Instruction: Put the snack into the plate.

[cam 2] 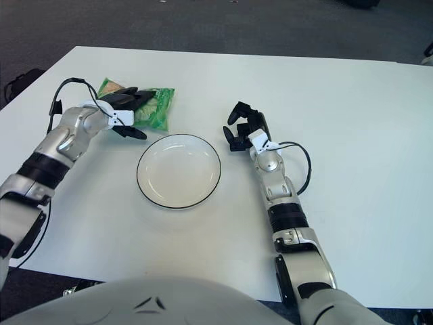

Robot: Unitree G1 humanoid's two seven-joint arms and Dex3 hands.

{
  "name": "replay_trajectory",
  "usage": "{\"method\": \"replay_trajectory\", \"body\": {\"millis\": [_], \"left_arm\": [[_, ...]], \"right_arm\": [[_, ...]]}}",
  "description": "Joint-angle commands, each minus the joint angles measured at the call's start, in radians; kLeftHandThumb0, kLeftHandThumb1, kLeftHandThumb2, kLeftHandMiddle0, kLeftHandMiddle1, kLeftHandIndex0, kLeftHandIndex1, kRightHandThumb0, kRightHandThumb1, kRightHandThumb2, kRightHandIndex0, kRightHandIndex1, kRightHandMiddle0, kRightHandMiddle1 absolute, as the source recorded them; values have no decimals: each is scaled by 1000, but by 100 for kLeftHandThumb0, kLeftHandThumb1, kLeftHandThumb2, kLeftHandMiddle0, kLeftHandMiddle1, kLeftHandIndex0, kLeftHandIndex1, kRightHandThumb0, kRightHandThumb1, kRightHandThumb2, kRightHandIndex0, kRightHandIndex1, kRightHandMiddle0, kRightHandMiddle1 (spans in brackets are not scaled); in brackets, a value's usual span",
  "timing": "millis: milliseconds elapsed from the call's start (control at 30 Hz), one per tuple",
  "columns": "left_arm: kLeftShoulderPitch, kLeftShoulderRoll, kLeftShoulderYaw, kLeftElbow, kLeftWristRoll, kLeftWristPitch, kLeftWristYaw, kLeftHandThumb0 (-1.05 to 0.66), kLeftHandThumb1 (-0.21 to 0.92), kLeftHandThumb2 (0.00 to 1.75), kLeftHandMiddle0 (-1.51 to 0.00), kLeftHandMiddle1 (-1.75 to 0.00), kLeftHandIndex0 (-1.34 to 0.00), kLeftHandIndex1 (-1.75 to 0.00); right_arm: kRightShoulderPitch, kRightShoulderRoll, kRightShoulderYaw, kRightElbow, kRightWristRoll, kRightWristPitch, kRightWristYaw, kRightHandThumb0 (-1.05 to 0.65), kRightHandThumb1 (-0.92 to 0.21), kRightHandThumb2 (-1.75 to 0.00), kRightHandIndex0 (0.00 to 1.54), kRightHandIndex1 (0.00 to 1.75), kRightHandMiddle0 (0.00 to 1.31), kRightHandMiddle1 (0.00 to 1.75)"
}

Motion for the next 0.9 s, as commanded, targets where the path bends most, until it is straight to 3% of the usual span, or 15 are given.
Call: {"method": "replay_trajectory", "body": {"millis": [0, 200, 367, 500, 567, 600, 667, 733, 867], "left_arm": [[-43, -10, -62, 161, 60, -19, 24, -101, 68, 37, 0, 0, 0, -2], [-110, -45, -123, 385, 121, -58, 166, -102, 67, 38, 0, 0, 0, 0], [-146, -94, -150, 552, 147, -21, 329, -104, 71, 39, 0, 0, 0, 0], [-156, -117, -146, 611, 132, 4, 422, -105, 74, 40, 0, 0, 0, 0], [-155, -130, -130, 630, 109, 17, 474, -104, 72, 42, 0, 0, 0, -14], [-153, -136, -120, 637, 97, 22, 498, -99, 66, 47, -2, -7, 0, -22], [-148, -146, -98, 646, 70, 24, 540, -84, 52, 64, -1, -38, 0, -41], [-144, -154, -80, 657, 48, 18, 580, -61, 35, 85, 0, -87, 0, -66], [-139, -161, -66, 678, 25, -3, 644, -34, 18, 112, 0, -146, 0, -113]], "right_arm": [[95, 8, 21, 74, -18, 94, 20, -50, -28, -136, 132, 175, 65, 175], [98, 5, 24, 70, -20, 92, 21, -50, -28, -136, 132, 175, 65, 175], [105, 3, 29, 53, -25, 99, 22, -50, -28, -136, 131, 175, 64, 175], [111, 3, 30, 40, -26, 105, 25, -50, -28, -136, 131, 175, 64, 175], [115, 2, 32, 30, -27, 110, 26, -50, -28, -136, 131, 175, 64, 175], [116, 1, 33, 26, -28, 112, 27, -50, -28, -136, 131, 175, 64, 175], [118, -1, 35, 18, -30, 118, 28, -50, -29, -136, 131, 175, 64, 175], [121, -2, 37, 7, -31, 126, 30, -50, -29, -136, 131, 175, 64, 175], [123, -5, 41, -2, -34, 135, 35, -49, -29, -136, 131, 175, 64, 175]]}}
